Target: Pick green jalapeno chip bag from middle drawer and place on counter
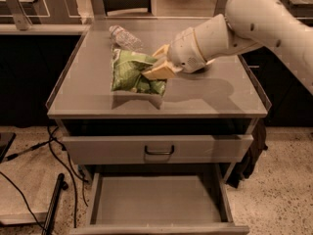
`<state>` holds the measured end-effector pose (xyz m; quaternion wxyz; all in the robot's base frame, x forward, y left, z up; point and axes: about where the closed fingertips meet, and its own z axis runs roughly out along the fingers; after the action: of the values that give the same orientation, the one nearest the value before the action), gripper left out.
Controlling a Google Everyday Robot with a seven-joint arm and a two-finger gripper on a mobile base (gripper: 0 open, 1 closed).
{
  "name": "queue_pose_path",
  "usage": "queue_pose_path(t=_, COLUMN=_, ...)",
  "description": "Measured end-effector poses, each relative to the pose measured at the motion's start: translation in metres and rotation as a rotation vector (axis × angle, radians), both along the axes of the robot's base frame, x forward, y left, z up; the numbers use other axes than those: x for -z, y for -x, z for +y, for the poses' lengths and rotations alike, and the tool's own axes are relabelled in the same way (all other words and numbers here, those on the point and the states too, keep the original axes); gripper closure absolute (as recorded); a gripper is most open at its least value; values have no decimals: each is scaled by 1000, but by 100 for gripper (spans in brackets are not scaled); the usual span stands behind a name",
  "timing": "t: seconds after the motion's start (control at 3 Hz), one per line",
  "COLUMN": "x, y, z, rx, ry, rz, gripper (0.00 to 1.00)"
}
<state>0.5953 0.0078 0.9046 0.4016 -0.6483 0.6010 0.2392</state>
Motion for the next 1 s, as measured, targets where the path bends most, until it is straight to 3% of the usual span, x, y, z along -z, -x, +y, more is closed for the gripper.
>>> queue_pose_path(t=0.67, x=31, y=-33, z=3, rx=39, ry=-29, rz=32, gripper=100)
queue_pose_path(t=1.0, x=32, y=-33, z=3, rx=38, ry=-29, rz=33, gripper=81)
